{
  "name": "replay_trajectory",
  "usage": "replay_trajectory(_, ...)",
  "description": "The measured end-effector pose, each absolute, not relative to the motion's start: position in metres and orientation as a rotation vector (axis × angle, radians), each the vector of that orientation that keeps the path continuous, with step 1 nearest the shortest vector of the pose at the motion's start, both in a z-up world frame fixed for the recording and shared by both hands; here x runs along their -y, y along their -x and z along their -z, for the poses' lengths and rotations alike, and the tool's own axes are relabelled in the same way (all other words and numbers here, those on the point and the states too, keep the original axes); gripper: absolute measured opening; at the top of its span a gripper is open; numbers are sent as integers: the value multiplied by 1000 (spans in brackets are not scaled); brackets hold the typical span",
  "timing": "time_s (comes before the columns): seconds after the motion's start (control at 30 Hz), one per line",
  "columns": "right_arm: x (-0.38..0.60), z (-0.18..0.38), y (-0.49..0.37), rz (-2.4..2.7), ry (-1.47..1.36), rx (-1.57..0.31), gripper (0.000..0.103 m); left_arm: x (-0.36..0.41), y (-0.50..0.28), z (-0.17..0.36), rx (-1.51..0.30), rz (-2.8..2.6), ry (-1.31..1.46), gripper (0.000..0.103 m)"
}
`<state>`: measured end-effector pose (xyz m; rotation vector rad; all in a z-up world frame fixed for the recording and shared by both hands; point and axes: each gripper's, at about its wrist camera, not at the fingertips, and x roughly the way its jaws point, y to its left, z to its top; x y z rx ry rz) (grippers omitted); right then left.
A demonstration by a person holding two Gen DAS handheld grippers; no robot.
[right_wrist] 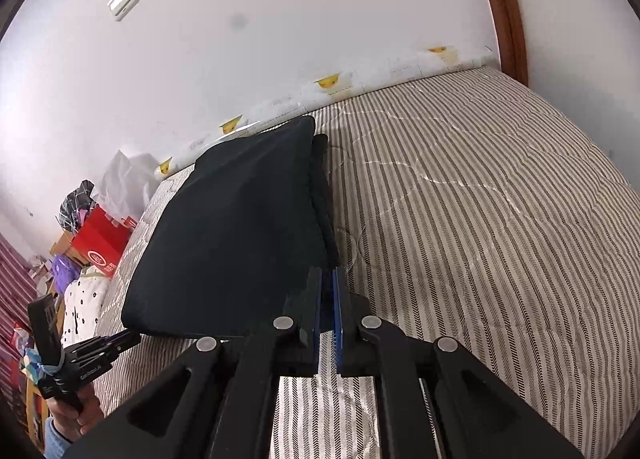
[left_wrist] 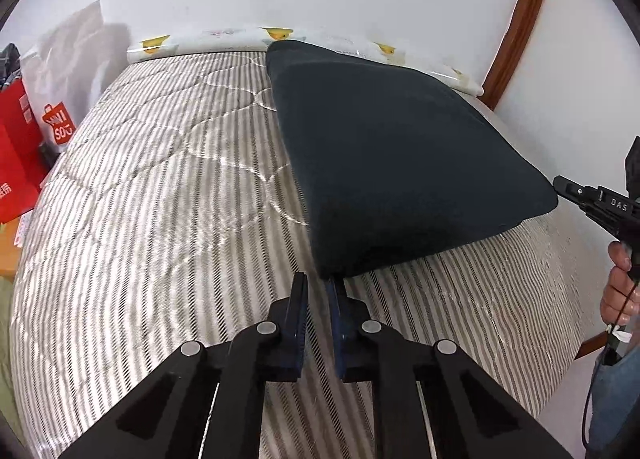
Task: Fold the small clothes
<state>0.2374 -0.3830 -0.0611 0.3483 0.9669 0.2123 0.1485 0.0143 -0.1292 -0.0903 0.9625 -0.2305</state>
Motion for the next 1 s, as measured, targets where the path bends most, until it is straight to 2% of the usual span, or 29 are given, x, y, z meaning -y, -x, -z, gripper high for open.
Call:
replay_trajectory(0.1,379,58,-239,-221,-341,-949,6,-19,-148,117,-931,205,88,17)
replay_trajectory(0.23,368,59,-244,-227,-318,-948,14,-23,-153,106,-896,220,120,39)
replay_trajectory(0.27,365,60,-244,-223,-309,-949,15,-21,-158,104,-893,224,124,40)
replay_trajectory(0.5,353,72,-246,-121,-137,-997,16,-3,-184,107,-922,196,87,41)
replay_trajectory(1.0,362,65,-233,-58,-142,-993,20,-10,-169,107,-943,186,118,45)
